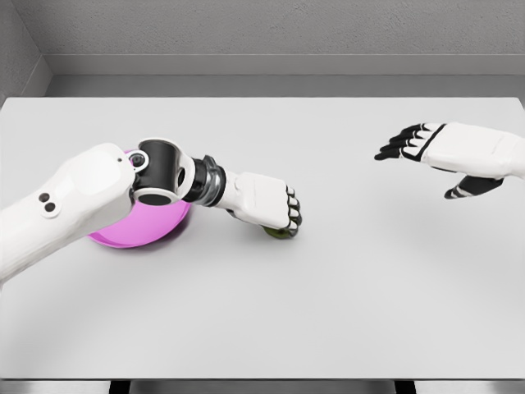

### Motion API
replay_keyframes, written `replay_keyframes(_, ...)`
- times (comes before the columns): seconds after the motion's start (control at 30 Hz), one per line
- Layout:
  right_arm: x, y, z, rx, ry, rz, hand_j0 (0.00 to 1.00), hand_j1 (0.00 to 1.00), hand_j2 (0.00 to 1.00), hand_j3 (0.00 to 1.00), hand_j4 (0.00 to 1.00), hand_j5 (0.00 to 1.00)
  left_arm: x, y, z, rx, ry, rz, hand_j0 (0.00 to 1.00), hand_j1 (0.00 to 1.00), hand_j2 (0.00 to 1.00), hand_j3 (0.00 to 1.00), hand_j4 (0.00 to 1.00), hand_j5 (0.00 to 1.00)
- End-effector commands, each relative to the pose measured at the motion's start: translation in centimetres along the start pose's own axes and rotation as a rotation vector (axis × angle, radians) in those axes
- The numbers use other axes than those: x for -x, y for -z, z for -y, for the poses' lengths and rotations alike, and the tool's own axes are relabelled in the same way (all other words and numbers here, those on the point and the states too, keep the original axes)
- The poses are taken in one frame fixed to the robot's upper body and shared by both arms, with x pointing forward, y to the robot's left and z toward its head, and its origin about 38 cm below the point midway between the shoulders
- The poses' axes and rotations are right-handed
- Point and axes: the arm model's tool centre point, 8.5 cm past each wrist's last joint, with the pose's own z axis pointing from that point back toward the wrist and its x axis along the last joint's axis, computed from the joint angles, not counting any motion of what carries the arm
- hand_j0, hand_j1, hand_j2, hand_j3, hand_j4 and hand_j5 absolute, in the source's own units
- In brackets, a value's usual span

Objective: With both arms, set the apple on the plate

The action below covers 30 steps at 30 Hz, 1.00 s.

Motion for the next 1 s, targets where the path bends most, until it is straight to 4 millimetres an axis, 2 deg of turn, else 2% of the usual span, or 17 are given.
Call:
replay_keyframes(0.0,0.0,0.0,0.0,0.002,0.004,-0.001,1.0,1.0,1.0,1.0,1.0,1.0,0.1,0.0,-0.1,-0.023,0.001,-0.003,0.64,0.64,0.64,0.64,0.64,0.64)
replay_keyframes(0.13,0.0,0.0,0.0,0.002,0.004,-0.001,1.0,1.0,1.0,1.0,1.0,1.0,0.0,0.2,0.4,-0.024,-0.013,-0.004,0.61,0.61,0.61,0.61,0.61,0.61)
replay_keyframes(0.4,0.0,0.0,0.0,0.002,0.004,-0.001,1.0,1.0,1.0,1.0,1.0,1.0,0.2,0.3,1.1,-0.013,-0.029,-0.01,0.46,0.46,0.46,0.46,0.46,0.46)
replay_keyframes(0.5,0.0,0.0,0.0,0.002,0.004,-0.001,1.0,1.0,1.0,1.0,1.0,1.0,0.0,0.5,1.3,-0.012,-0.035,-0.005,0.45,0.45,0.45,0.45,0.45,0.45)
replay_keyframes(0.57,0.0,0.0,0.0,0.002,0.004,-0.001,1.0,1.0,1.0,1.0,1.0,1.0,0.0,0.5,1.3,-0.012,-0.035,-0.005,0.39,0.39,0.39,0.39,0.39,0.39)
replay_keyframes(0.6,0.0,0.0,0.0,0.002,0.004,-0.001,1.0,1.0,1.0,1.0,1.0,1.0,0.1,0.5,1.3,-0.012,-0.035,-0.006,0.31,0.31,0.31,0.31,0.31,0.31)
replay_keyframes(0.73,0.0,-0.1,0.1,0.003,0.003,-0.001,1.0,1.0,1.0,1.0,1.0,1.0,0.2,0.2,1.3,-0.017,-0.041,-0.008,0.2,0.2,0.2,0.2,0.2,0.2)
replay_keyframes(0.97,0.0,-0.1,0.1,0.003,0.003,-0.001,1.0,1.0,1.0,1.0,1.0,1.0,2.2,-2.3,-0.4,-0.096,-0.065,-0.069,0.21,0.21,0.21,0.21,0.21,0.21)
